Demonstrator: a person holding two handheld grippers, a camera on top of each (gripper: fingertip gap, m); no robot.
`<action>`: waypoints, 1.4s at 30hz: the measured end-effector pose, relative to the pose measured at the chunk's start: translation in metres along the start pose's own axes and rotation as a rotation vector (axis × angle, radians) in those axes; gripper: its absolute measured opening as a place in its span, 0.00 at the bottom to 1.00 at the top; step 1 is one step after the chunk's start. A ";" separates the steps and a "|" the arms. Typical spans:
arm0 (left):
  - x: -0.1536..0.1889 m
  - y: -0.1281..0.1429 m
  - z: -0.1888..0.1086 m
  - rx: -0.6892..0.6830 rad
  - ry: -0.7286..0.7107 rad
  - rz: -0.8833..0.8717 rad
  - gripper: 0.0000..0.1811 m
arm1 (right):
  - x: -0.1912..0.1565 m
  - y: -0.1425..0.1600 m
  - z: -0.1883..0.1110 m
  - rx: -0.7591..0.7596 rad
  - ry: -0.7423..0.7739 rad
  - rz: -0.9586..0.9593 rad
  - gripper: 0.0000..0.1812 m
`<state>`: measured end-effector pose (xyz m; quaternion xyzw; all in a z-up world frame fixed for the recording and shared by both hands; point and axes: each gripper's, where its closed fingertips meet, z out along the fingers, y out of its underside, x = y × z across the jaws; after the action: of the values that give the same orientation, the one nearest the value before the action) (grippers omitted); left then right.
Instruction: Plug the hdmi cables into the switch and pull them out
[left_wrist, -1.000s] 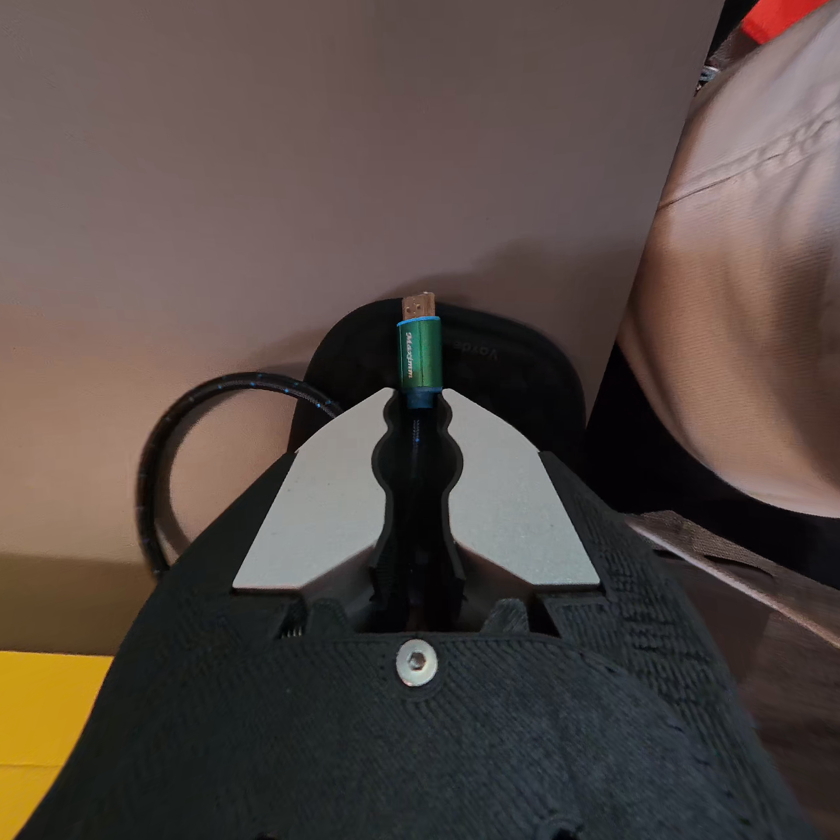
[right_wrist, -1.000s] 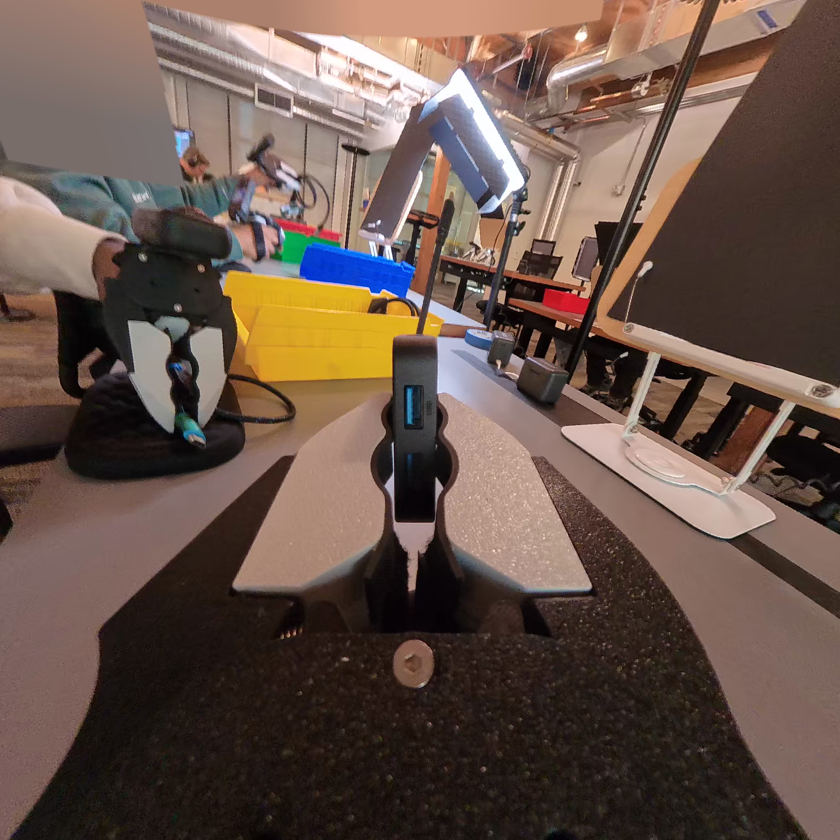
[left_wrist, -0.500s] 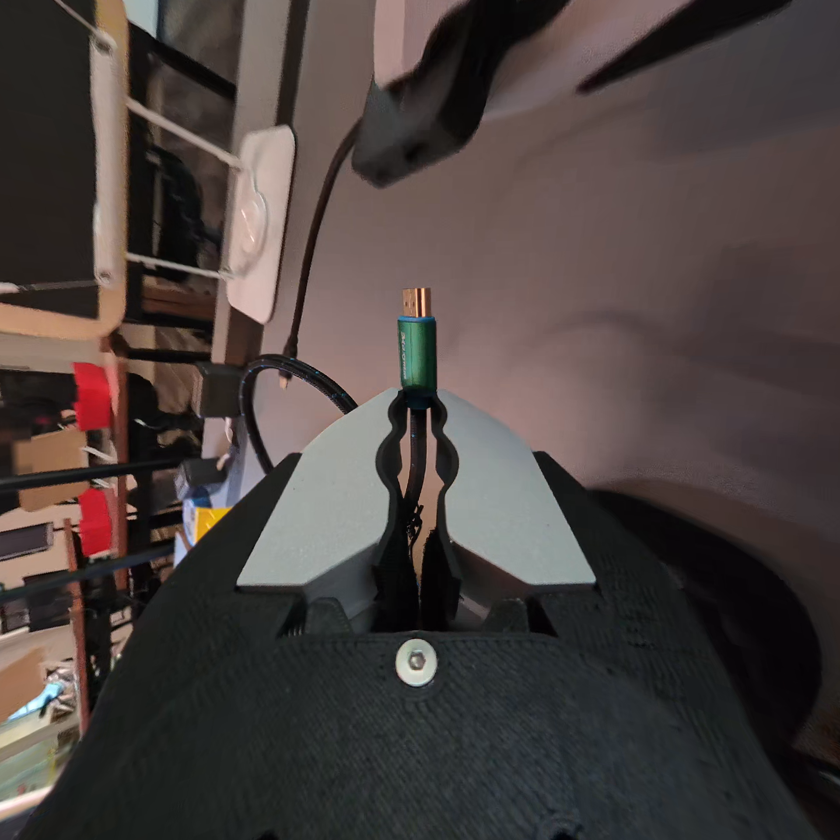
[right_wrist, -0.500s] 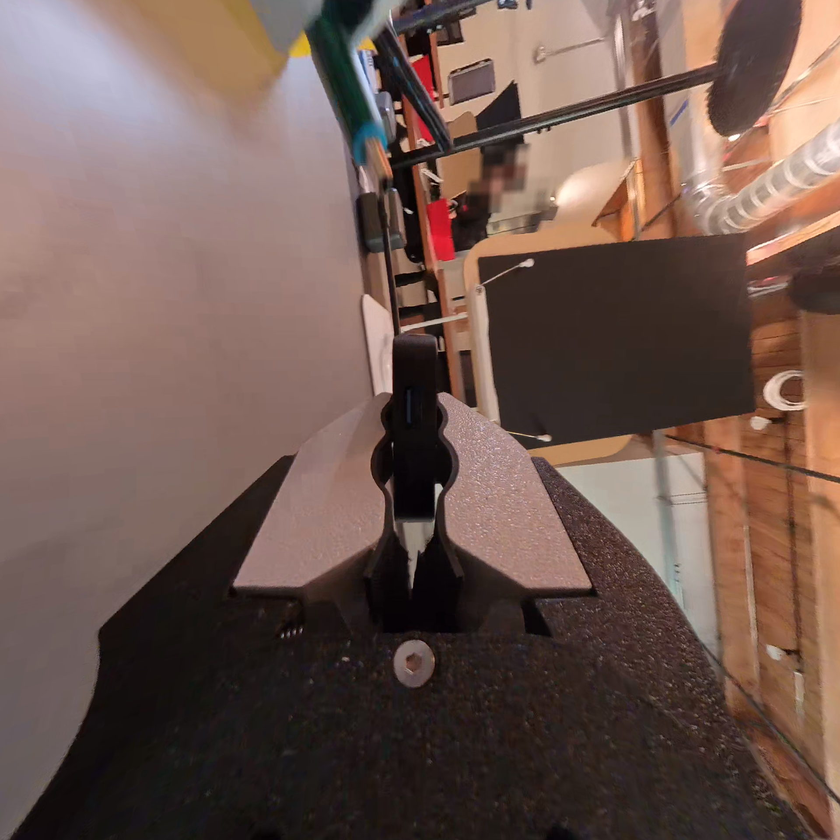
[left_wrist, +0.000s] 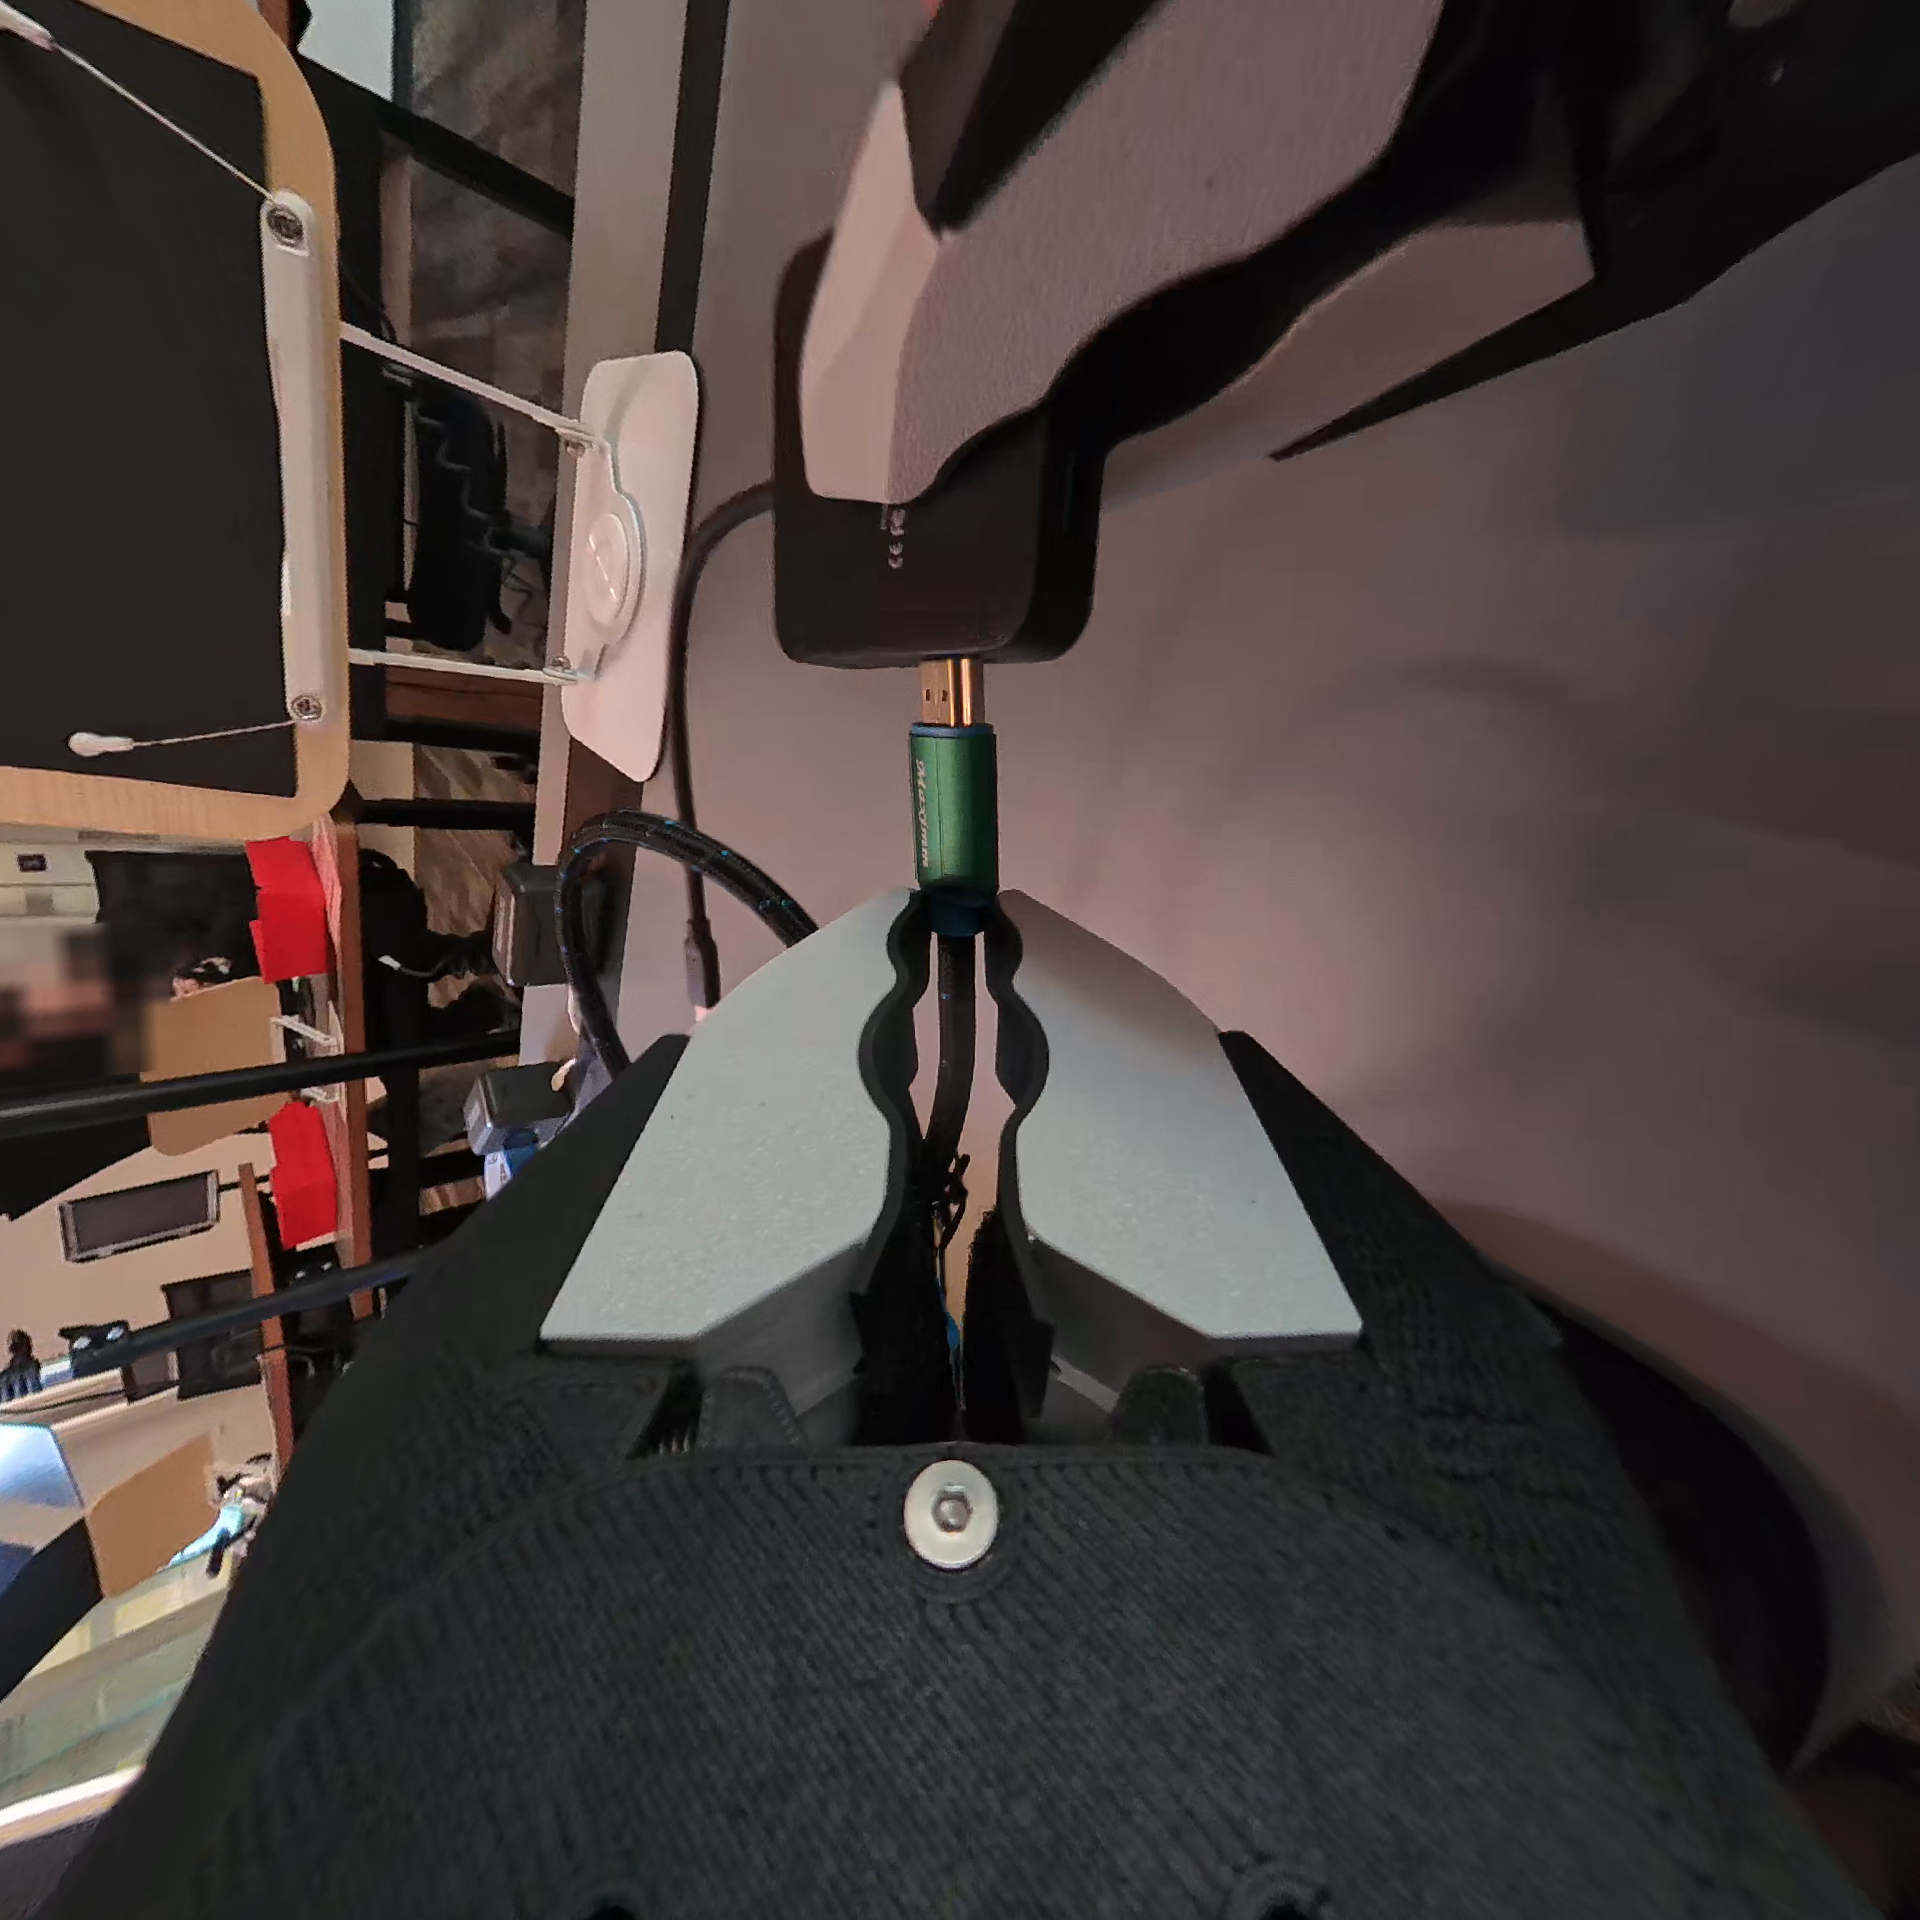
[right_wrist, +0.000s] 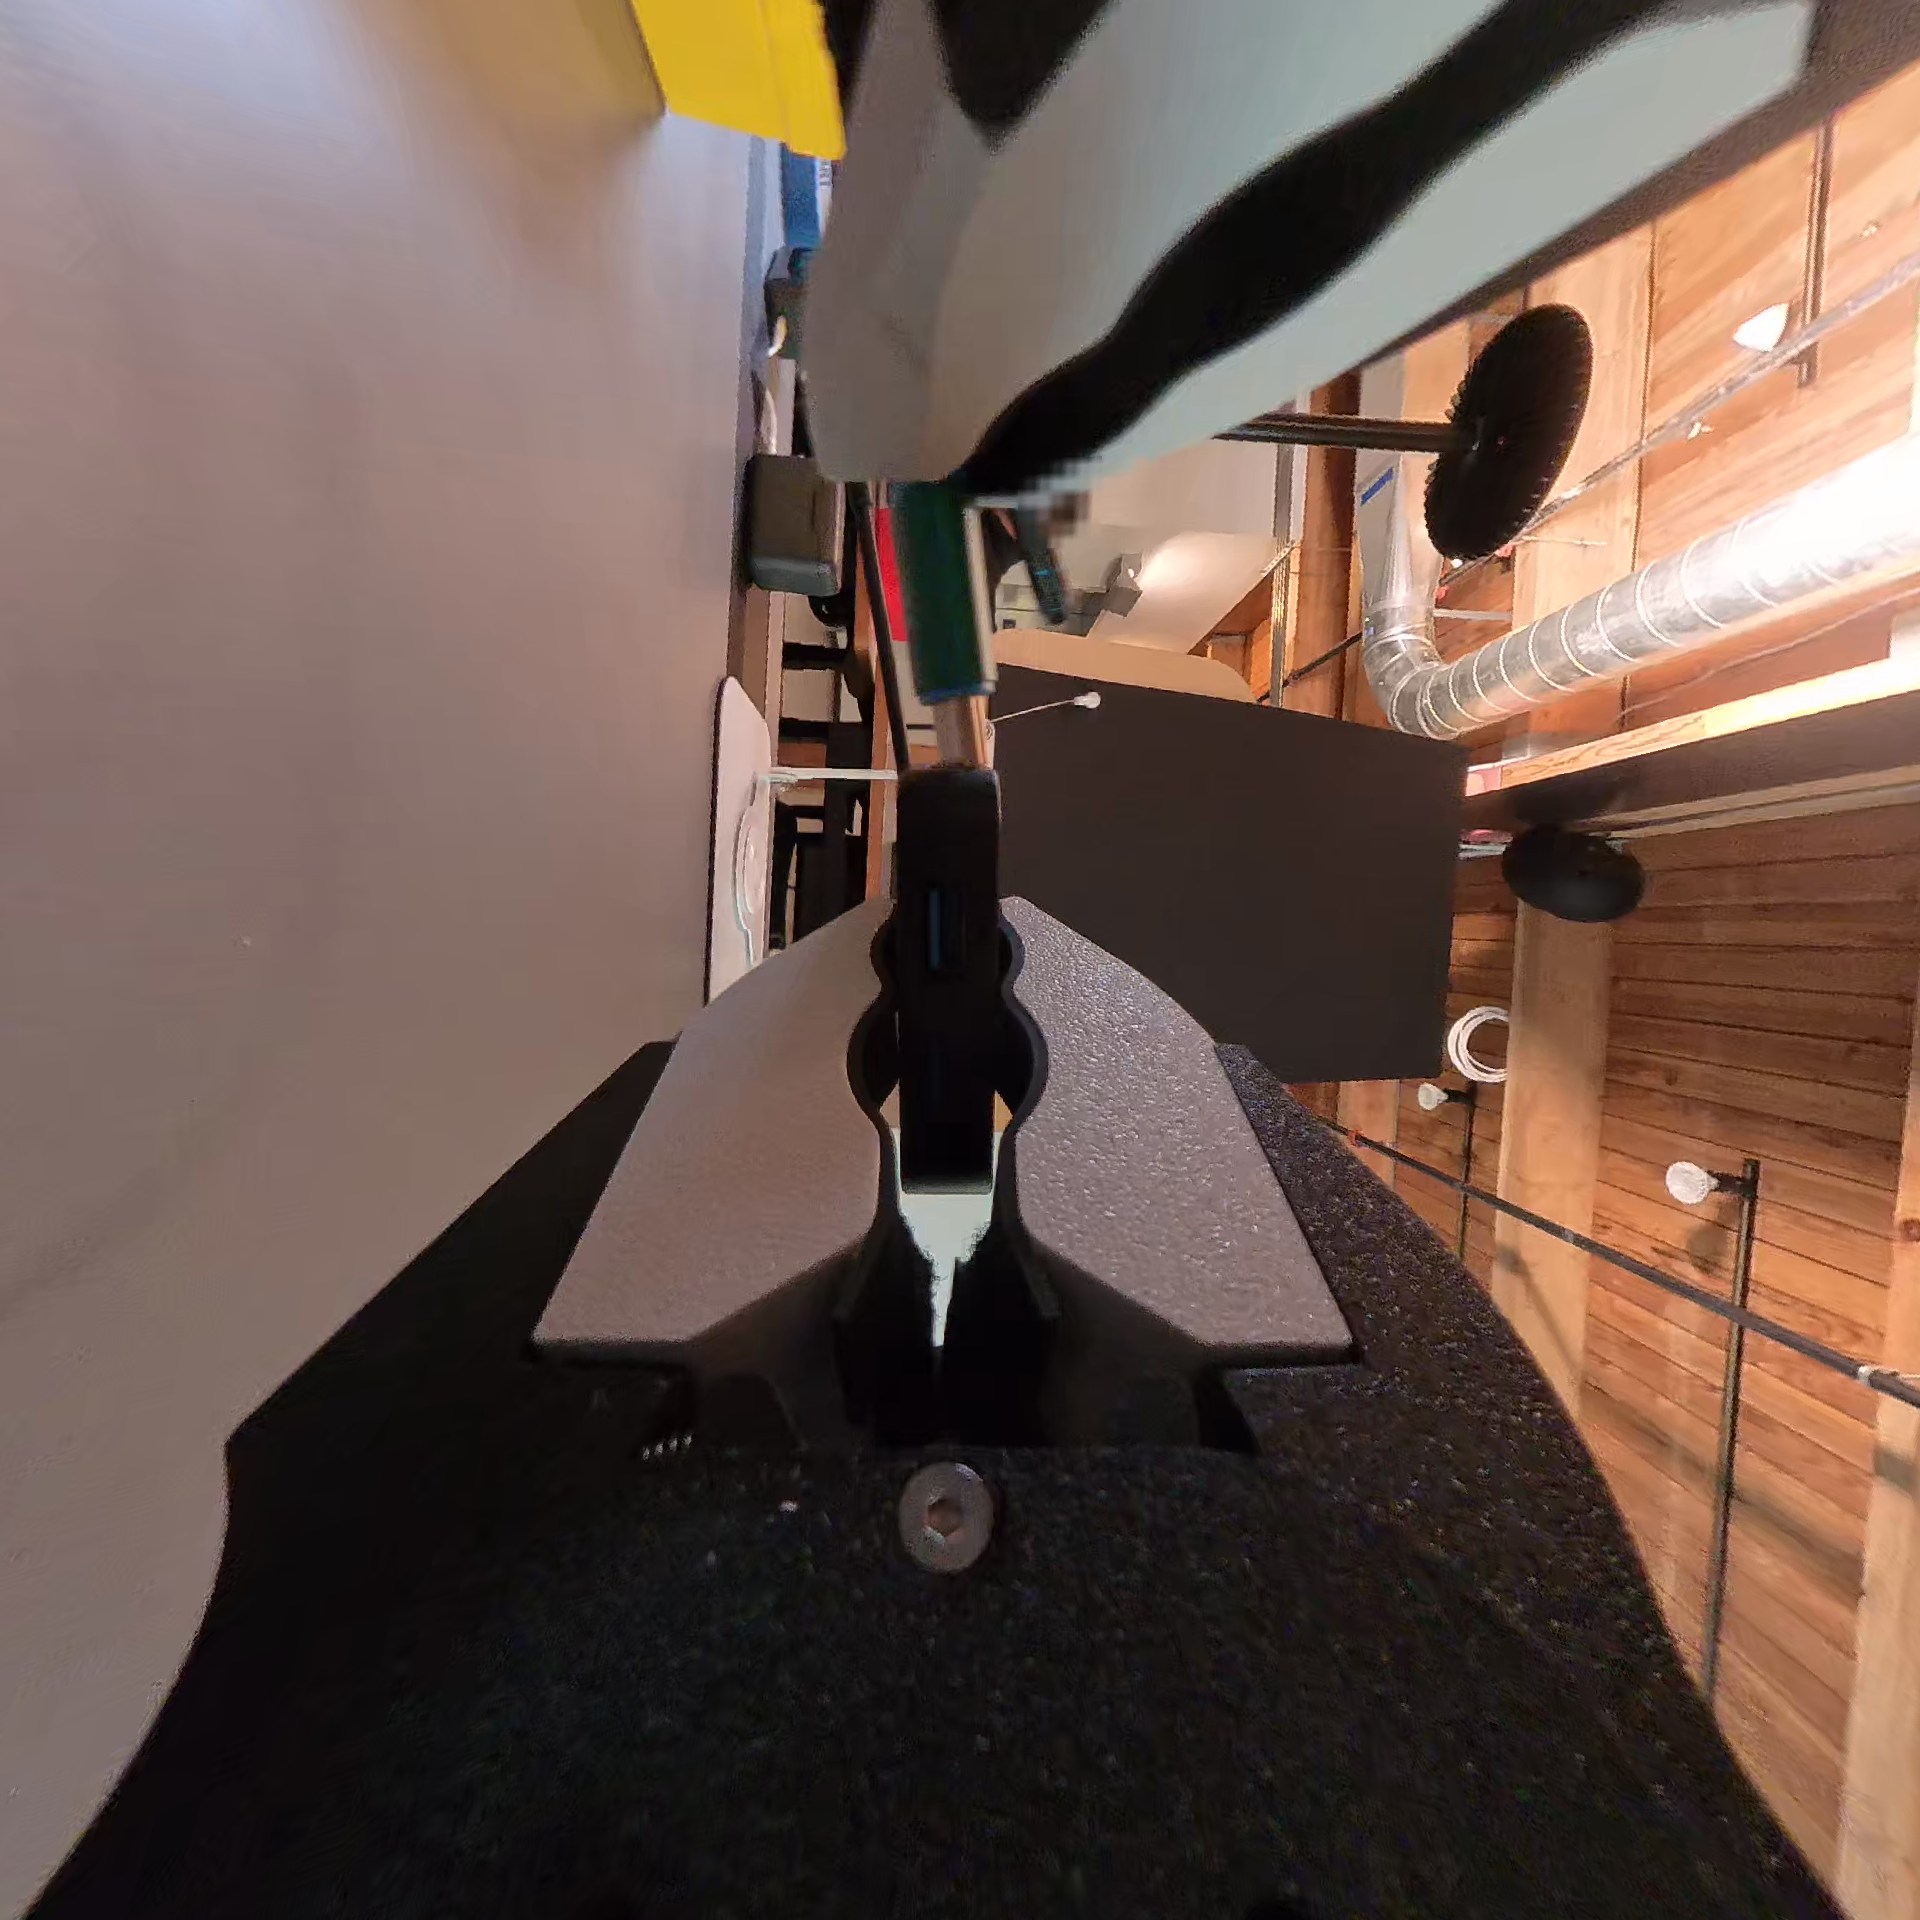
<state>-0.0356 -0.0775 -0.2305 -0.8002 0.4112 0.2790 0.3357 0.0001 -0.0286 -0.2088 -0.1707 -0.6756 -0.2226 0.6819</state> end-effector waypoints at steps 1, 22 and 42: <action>-0.001 0.000 0.000 -0.009 -0.009 -0.001 0.05 | -0.001 0.000 0.000 -0.003 0.001 -0.014 0.08; -0.003 0.000 0.005 -0.057 -0.085 0.058 0.06 | -0.009 0.003 0.001 -0.010 -0.033 0.015 0.08; 0.010 -0.005 0.009 -0.020 -0.073 0.061 0.05 | -0.021 0.005 -0.004 -0.017 -0.090 0.065 0.07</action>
<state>-0.0281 -0.0731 -0.2414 -0.7800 0.4200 0.3222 0.3337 0.0062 -0.0249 -0.2294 -0.2081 -0.6977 -0.1979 0.6563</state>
